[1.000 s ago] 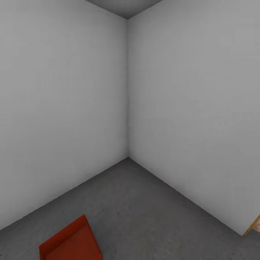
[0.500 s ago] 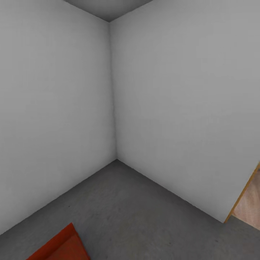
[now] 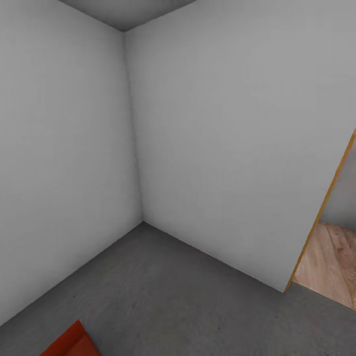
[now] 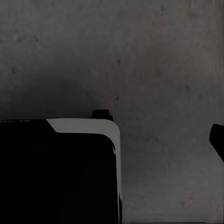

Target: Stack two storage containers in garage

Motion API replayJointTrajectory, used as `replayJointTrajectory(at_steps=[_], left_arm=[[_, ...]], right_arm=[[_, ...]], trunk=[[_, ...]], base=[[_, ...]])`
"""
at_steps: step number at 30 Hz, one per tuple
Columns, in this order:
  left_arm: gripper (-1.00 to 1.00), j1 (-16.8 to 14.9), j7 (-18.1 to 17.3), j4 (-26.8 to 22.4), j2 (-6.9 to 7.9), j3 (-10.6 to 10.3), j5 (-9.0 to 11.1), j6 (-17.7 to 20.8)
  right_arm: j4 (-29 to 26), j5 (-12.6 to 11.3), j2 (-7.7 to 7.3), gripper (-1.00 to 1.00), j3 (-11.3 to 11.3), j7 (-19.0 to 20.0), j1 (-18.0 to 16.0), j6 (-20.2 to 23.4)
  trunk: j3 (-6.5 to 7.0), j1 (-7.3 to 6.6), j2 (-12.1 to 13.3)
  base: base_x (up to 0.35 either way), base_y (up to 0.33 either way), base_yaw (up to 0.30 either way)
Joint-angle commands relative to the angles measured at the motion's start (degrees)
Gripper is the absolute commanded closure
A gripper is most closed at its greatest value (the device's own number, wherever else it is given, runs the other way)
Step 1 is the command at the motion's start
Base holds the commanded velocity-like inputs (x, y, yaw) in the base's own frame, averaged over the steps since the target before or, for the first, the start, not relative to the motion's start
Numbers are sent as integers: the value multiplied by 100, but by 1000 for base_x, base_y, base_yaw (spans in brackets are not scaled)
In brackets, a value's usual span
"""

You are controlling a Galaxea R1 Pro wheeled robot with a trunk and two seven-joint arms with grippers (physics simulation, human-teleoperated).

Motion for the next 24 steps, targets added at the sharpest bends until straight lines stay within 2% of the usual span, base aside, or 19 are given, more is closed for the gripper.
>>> replayJointTrajectory(at_steps=[1, 10, 24], left_arm=[[-100, 30, 2, -1, 3, -49, 52, 16], [-100, 91, 10, 2, 25, -49, 52, 22], [-100, 93, 59, -11, 40, -49, 35, -52]], right_arm=[[19, -7, 0, -100, -10, -8, 15, -38], [19, -165, -2, -100, -12, -7, 191, -88], [12, -185, -9, -100, -4, -2, 198, -38]], trunk=[[4, 2, -3], [49, 2, -3], [113, 2, -3]], base=[[0, 0, -261], [0, 0, -261], [0, 0, -237]])
